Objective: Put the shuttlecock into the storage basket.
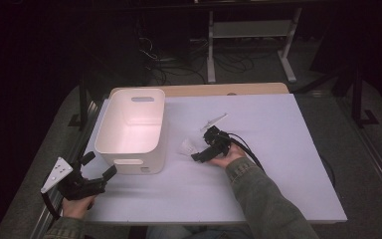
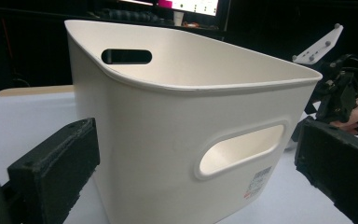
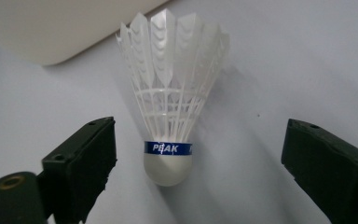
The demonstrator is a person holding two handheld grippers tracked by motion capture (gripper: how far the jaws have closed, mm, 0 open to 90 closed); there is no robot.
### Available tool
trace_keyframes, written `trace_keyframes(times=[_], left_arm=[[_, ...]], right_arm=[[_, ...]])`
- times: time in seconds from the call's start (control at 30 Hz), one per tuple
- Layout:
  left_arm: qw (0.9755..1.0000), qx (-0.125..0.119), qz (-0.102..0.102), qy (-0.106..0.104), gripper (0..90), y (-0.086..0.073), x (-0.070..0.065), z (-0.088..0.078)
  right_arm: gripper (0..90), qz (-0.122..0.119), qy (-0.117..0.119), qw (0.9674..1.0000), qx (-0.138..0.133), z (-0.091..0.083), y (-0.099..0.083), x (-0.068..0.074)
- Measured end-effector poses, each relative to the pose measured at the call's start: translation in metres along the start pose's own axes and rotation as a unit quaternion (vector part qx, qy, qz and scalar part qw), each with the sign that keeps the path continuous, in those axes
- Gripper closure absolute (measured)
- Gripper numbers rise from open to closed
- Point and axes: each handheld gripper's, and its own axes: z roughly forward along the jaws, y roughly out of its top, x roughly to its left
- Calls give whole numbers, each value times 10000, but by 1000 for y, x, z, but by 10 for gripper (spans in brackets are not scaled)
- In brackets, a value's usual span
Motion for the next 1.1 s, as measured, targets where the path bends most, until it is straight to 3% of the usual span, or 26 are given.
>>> trace_keyframes(times=[0.13,0.23,0.4,0.57,0.7,0.93,1.1], left_arm=[[10000,-5,-1,-1,0,0,0,0],[10000,-3,-4,0,0,0,0,0],[10000,-28,-18,-2,0,0,0,0],[10000,-1,-7,13,0,0,0,0],[10000,-10,-8,14,0,0,0,0],[10000,-37,-31,17,0,0,1,0],[10000,-19,-42,18,0,0,1,0]], right_arm=[[154,-47,84,9999,104,2,0,2],[272,-105,179,9996,166,3,0,2],[383,-154,269,9993,215,3,0,3],[423,-113,284,9991,300,4,0,2],[506,-105,281,9990,338,5,0,2],[630,-113,480,9981,383,6,1,2],[636,-136,462,9981,382,5,1,2]])
